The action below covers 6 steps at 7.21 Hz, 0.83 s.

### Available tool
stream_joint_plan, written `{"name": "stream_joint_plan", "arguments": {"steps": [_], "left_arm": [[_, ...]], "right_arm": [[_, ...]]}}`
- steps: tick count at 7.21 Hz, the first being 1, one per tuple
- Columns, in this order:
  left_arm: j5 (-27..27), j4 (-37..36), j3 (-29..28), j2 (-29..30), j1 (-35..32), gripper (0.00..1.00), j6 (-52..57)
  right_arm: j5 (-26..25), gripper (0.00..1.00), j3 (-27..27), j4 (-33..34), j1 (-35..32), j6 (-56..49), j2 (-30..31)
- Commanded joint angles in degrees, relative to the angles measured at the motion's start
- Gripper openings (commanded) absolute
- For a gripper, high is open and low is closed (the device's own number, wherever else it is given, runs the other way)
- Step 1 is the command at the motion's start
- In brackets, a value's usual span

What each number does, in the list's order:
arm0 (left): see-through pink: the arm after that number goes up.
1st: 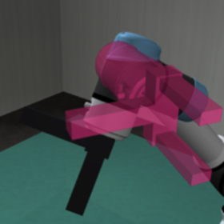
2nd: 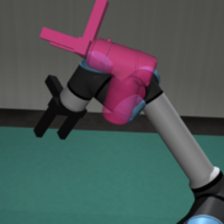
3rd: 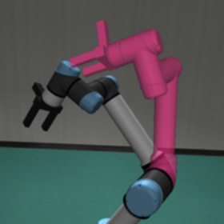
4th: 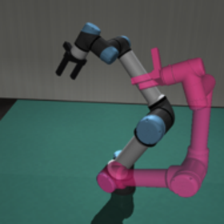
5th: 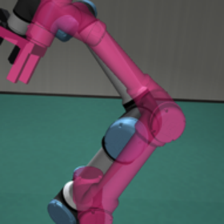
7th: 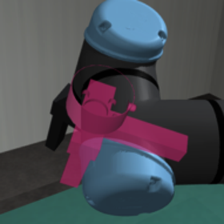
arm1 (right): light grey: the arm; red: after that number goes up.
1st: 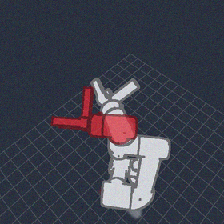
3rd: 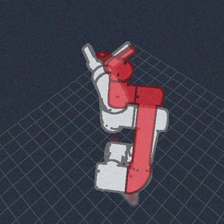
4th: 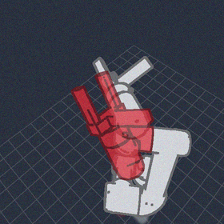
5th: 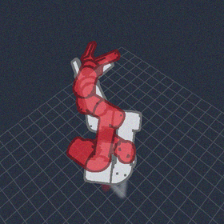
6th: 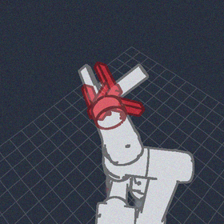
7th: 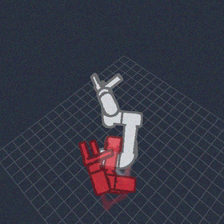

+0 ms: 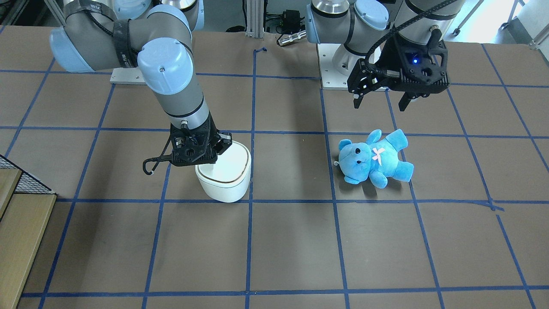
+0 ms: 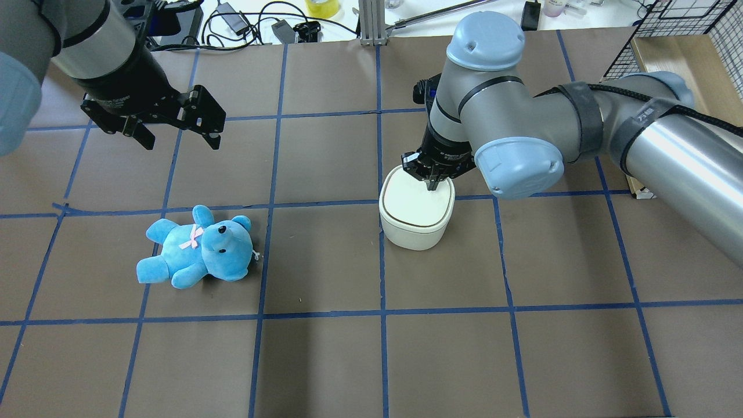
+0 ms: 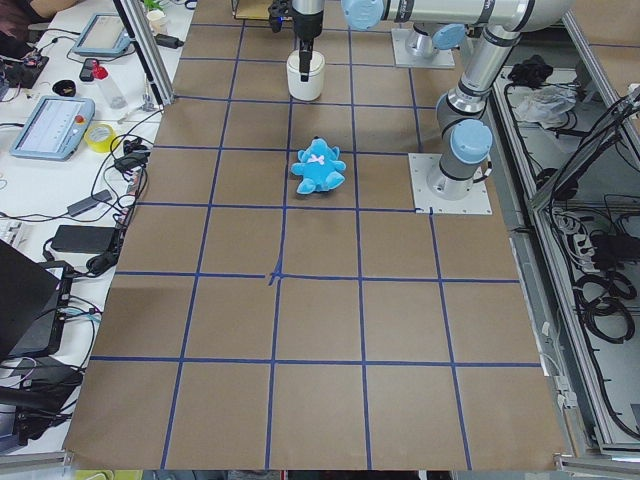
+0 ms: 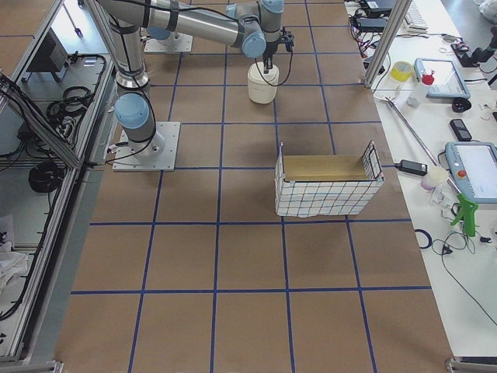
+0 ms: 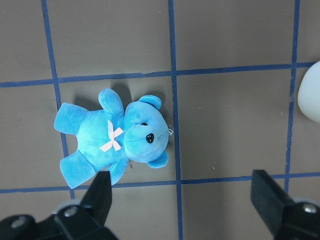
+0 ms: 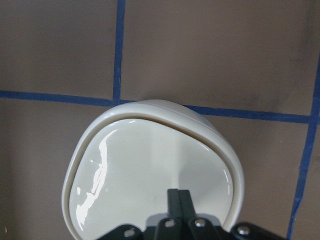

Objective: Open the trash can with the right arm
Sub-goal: 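Press the right gripper down on the lid's edge farthest from the robot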

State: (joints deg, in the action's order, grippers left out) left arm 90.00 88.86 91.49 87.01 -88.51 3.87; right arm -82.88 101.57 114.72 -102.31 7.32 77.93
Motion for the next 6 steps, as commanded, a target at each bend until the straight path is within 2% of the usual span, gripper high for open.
{"name": "stream_joint_plan", "arguments": {"steps": [1, 6], "left_arm": [[0.0, 0.0, 0.0, 0.0, 0.0, 1.00, 0.0], [0.0, 0.0, 0.0, 0.0, 0.0, 1.00, 0.0]], "right_arm": [[1.2, 0.00, 0.2, -0.2, 0.0, -0.6, -0.5], [1.1, 0.00, -0.2, -0.8, 0.0, 0.0, -1.2]]}}
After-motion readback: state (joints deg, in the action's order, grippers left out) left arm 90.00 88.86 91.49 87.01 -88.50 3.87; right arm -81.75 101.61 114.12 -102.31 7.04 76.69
